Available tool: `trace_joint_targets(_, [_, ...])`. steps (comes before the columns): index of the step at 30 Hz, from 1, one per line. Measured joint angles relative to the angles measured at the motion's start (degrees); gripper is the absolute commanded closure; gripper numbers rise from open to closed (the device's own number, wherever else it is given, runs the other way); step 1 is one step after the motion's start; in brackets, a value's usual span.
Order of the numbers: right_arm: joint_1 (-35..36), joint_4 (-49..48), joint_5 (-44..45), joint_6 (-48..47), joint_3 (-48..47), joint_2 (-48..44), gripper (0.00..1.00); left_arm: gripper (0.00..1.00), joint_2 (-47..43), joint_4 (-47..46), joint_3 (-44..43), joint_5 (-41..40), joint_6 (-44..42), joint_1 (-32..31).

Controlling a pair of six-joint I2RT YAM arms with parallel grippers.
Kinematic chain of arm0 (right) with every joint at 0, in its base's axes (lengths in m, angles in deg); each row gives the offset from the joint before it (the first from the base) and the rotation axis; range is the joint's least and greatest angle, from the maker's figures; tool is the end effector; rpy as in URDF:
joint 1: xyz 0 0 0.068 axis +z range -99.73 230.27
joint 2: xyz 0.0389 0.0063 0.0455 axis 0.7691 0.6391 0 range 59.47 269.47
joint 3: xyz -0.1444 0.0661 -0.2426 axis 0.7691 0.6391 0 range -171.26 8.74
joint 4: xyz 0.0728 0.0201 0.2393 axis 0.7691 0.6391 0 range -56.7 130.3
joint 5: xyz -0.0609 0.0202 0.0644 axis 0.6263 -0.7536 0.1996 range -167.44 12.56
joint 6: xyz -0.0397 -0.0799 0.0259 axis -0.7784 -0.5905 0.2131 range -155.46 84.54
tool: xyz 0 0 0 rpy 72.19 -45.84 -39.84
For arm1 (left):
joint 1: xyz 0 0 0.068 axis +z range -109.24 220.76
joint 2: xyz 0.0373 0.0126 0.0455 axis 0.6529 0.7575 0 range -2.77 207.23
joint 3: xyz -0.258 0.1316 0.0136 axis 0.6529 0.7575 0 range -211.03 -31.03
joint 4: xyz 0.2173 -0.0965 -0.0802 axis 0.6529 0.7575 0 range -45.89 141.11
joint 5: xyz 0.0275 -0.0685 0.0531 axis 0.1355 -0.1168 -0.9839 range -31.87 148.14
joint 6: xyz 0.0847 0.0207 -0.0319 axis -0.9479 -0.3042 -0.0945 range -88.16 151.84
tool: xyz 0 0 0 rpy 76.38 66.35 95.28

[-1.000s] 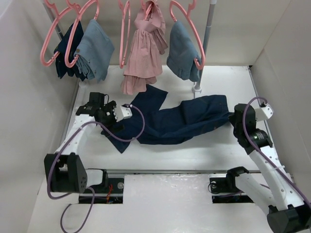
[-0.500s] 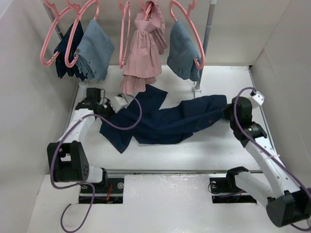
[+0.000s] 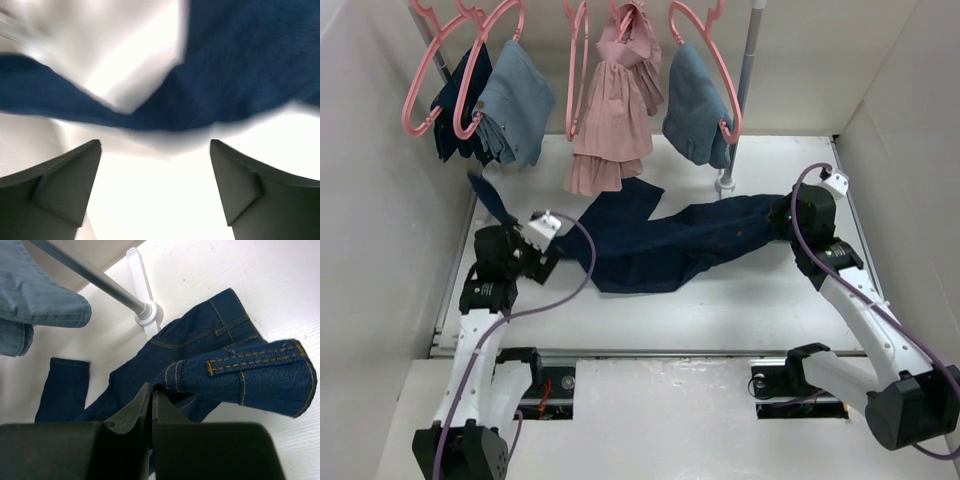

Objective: Place the trousers on the hanger
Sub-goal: Flatten out the trousers at the center of the board.

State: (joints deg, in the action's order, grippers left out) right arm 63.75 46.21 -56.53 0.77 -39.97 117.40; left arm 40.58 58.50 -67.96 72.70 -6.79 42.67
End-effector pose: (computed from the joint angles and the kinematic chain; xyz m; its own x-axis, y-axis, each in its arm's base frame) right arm 0.2517 0.0297 0.3167 -0.2341 0.5116 -0.8267 0.3002 0.8468 0.4391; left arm 0.1996 -0.0144 0.2853 -0.1510 0.5994 -0.7861 0.3800 0.7693 0.5137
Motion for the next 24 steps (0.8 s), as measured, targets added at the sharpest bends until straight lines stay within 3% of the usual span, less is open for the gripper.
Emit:
trace_joint_targets(2, [0.04,-0.09,-0.15,-0.61,0.0,-0.57,1.0,0.01,-0.98,5.7,2.32,1.44,-1.22,0.04])
trace_joint_targets(6, [-0.15,-0.11,-0.07,-1.53,0.07,-2.78,1.0,0.02,-9.42,14.62,3.67,3.13,-5.99,0.07])
trace_joint_targets(8, [-0.68,-0.11,-0.15,-1.79,0.2,-3.87,1.0,0.08,-13.22,14.97,3.65,2.97,-6.97,0.07])
trace_joint_targets(10, [-1.51,-0.37,-0.28,-1.97,0.59,-4.48,1.0,0.25,-14.47,13.35,3.56,1.84,-5.7,0.07])
trace_joint_targets(11, [-2.01,-0.46,-0.44,-1.95,0.9,-4.63,1.0,0.27,-13.4,11.74,3.43,0.74,-4.31,0.07])
trace_joint_targets(13, [-3.37,-0.52,-0.79,-1.84,1.57,-4.66,1.0,0.27,-8.02,8.0,2.51,-2.78,-0.17,0.2])
trace_joint_targets(14, [-3.78,-0.52,-1.14,-1.44,1.86,-4.66,1.0,0.21,-3.78,6.36,1.6,-4.28,1.99,0.57])
trace_joint_targets(20, [-6.25,-0.61,-3.13,1.16,5.42,-5.07,1.0,0.1,23.28,-1.16,-7.58,-10.97,16.04,5.46])
trace_joint_targets(24, [-6.38,-0.5,-4.76,1.49,6.6,-5.55,1.0,0.09,32.7,-4.72,-10.91,-14.27,22.62,8.72])
